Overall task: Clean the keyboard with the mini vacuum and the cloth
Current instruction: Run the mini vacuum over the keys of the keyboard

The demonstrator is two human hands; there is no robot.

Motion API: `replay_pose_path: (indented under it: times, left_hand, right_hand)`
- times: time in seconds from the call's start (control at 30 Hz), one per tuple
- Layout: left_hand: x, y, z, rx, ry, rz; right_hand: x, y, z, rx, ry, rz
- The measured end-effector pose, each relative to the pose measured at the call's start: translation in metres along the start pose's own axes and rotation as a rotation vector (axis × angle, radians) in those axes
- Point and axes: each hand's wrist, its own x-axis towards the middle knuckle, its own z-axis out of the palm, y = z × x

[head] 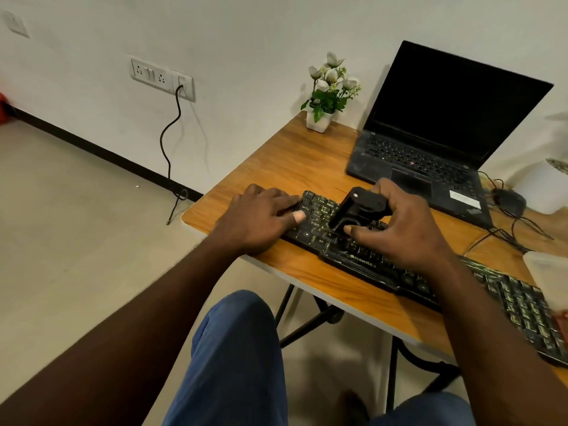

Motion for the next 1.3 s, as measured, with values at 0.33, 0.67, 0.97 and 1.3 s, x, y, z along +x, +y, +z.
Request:
replay_pose_path:
  times: [0.33,0.67,0.97,1.3]
  left_hand:
    - [0.000,-0.004,0.006,0.035,0.097,0.076]
    - [-0.002,-0.002,0.005,0.070,0.090,0.052]
    - [-0.002,-0.001,0.002,0.030,0.105,0.048]
    - [-0.003,0.000,0.004,0.077,0.146,0.039]
  right_hand:
    - [0.008,-0.011,0.037,-0.079,0.093,-0.081]
    - [-0.001,-0.001,0.009,-0.131,0.004,-0.005]
    - [0.028,-0.016,0.042,-0.085,0.031,-0.112]
    - [0.009,0.005,-0.005,-0.075,-0.087,-0.002]
